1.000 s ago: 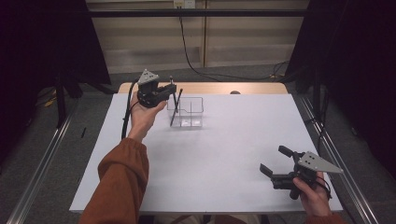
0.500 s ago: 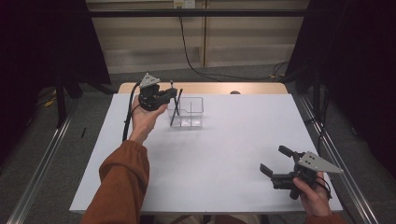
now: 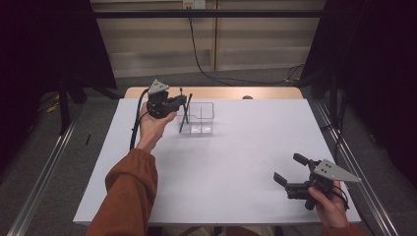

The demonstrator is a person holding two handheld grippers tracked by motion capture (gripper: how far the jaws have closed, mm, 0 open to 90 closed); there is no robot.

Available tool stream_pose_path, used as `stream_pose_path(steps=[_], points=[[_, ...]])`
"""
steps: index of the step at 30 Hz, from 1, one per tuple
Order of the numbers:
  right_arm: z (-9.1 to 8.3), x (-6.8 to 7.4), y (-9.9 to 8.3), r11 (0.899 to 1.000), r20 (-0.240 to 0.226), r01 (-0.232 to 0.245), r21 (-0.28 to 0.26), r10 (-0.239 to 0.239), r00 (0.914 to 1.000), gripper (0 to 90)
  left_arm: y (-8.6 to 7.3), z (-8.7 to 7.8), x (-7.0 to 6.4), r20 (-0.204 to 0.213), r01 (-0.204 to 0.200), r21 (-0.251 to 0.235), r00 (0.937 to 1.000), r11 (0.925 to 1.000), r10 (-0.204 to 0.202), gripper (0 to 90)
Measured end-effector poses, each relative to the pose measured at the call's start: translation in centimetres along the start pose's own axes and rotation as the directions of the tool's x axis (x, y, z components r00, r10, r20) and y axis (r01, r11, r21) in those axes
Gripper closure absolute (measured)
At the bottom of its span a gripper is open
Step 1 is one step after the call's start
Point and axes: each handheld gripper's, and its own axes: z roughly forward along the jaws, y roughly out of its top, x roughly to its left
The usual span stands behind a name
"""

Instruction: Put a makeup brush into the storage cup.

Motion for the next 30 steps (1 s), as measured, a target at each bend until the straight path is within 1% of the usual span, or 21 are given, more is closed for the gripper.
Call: stream_pose_path(steps=[2, 3, 4, 6, 8, 11, 12, 13, 18, 20, 21, 23, 26, 27, 30], points=[[0.0, 0.0, 0.0, 1.000, 0.000, 0.000, 0.001, 0.000, 1.0000, 0.0, -0.2, 0.1, 0.0, 0.010, 0.004, 0.000, 0.9999, 1.0000, -0.004, 83.4], [0.0, 0.0, 0.0, 1.000, 0.000, 0.000, 0.000, 0.000, 1.0000, 0.0, -0.2, 0.1, 0.0, 0.006, 0.001, 0.001, 1.0000, 1.0000, -0.001, 83.2], [0.0, 0.0, 0.0, 1.000, 0.000, 0.000, 0.000, 0.000, 1.0000, 0.0, -0.3, 0.1, 0.0, 0.006, 0.009, -0.001, 0.9999, 1.0000, -0.009, 82.6], [0.0, 0.0, 0.0, 1.000, 0.000, 0.002, 0.000, -0.002, 1.0000, 0.0, -0.4, 0.1, 0.1, 0.003, 0.015, 0.002, 0.9999, 0.9999, -0.015, 79.3], [0.0, 0.0, 0.0, 1.000, 0.000, 0.002, 0.001, -0.002, 1.0000, 0.0, -0.6, 0.1, 0.2, 0.010, 0.023, 0.000, 0.9997, 0.9997, -0.023, 77.9], [0.0, 0.0, 0.0, 1.000, 0.001, -0.001, 0.000, 0.001, 1.0000, 0.0, -0.8, 0.0, 0.4, 0.003, 0.034, -0.007, 0.9994, 0.9994, -0.034, 69.7], [0.0, 0.0, 0.0, 1.000, 0.000, -0.002, 0.001, 0.002, 1.0000, 0.0, -0.9, 0.0, 0.4, -0.011, 0.032, -0.007, 0.9994, 0.9995, -0.032, 64.8], [0.0, 0.0, 0.0, 1.000, -0.001, -0.001, 0.001, 0.001, 1.0000, 0.0, -0.9, -0.1, 0.4, -0.022, 0.039, -0.017, 0.9990, 0.9991, -0.040, 59.2], [0.0, 0.0, 0.0, 1.000, 0.000, 0.000, 0.002, 0.000, 1.0000, 0.0, -0.7, -0.5, 0.6, -0.052, 0.030, -0.027, 0.9982, 0.9992, -0.031, 41.1], [0.0, 0.0, 0.0, 1.000, -0.001, 0.000, 0.002, 0.000, 1.0000, 0.0, -0.6, -0.7, 0.7, -0.050, 0.035, -0.026, 0.9981, 0.9991, -0.036, 35.7], [0.0, 0.0, 0.0, 1.000, -0.001, 0.000, 0.003, 0.000, 1.0000, 0.0, -0.6, -0.8, 0.7, -0.059, 0.032, -0.025, 0.9977, 0.9992, -0.033, 32.7], [0.0, 0.0, 0.0, 1.000, -0.001, 0.001, 0.003, -0.001, 1.0000, 0.0, -0.7, -0.9, 0.8, -0.059, 0.031, -0.032, 0.9977, 0.9990, -0.033, 26.6], [0.0, 0.0, -0.1, 1.000, 0.002, -0.001, 0.004, 0.001, 1.0000, 0.0, -0.7, -1.1, 0.9, -0.061, 0.035, -0.042, 0.9974, 0.9985, -0.038, 21.3], [0.0, -0.1, -0.1, 1.000, 0.002, 0.000, 0.003, 0.000, 1.0000, 0.0, -0.8, -1.2, 0.9, -0.055, 0.042, -0.044, 0.9975, 0.9981, -0.045, 18.5], [0.0, -0.1, -0.1, 1.000, 0.005, -0.001, 0.003, 0.001, 1.0000, 0.0, -0.9, -1.2, 0.8, -0.047, 0.040, -0.051, 0.9980, 0.9979, -0.043, 12.5]])
